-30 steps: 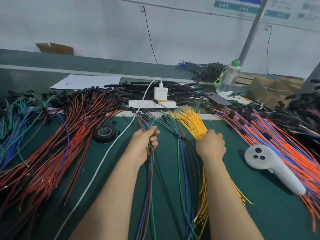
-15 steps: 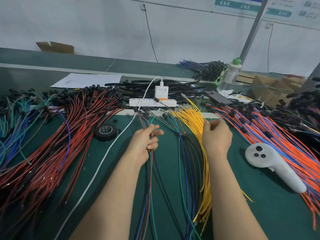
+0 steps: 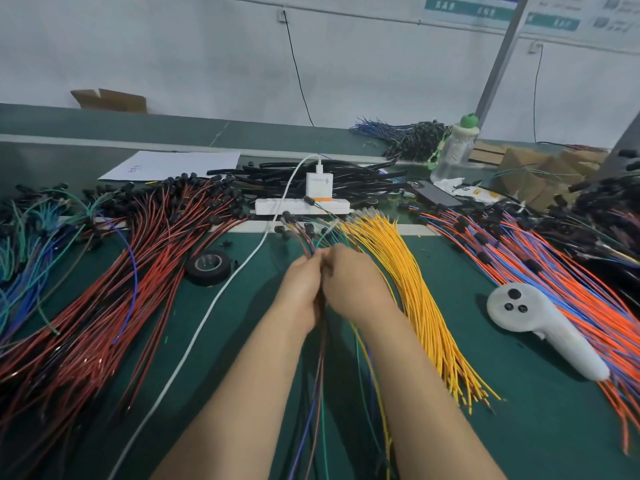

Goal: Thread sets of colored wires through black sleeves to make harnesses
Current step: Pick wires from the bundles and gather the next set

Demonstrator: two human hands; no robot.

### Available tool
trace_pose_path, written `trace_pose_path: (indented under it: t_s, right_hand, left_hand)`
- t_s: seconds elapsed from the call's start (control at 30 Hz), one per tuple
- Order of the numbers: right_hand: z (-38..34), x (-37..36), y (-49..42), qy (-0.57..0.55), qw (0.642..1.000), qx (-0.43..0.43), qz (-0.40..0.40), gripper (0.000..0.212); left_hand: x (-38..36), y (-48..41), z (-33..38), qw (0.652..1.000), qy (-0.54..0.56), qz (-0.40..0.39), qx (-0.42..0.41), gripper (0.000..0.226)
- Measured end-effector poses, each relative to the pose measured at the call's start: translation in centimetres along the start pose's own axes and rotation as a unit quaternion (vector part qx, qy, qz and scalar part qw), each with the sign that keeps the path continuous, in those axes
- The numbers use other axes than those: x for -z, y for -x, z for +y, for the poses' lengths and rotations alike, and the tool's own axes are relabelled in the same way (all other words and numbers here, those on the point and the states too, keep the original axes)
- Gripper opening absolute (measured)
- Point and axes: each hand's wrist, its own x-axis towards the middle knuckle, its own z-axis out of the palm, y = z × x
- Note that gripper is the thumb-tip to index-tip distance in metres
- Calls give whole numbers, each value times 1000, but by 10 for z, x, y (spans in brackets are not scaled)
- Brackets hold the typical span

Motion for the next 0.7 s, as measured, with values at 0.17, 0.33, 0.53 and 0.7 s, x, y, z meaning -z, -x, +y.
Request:
trace_pose_path:
  t_s: [0.17, 0.33, 0.53, 0.7]
  right_hand:
    - [1, 33, 20, -117, 982, 75, -127, 8]
    - [42, 69, 23, -249, 965, 26, -78, 11]
    - [124, 75, -33, 86, 967, -234, 45, 34]
    - [149, 59, -55, 91, 945, -315, 14, 47]
  left_hand:
    - [-4, -1, 31, 996, 72, 40, -41, 28]
    - [-18, 2, 85, 957, 276, -95, 5, 33]
    - [-80, 7, 92, 949, 247, -194, 21, 27]
    - [-113, -9, 49, 979, 107, -167, 42, 25]
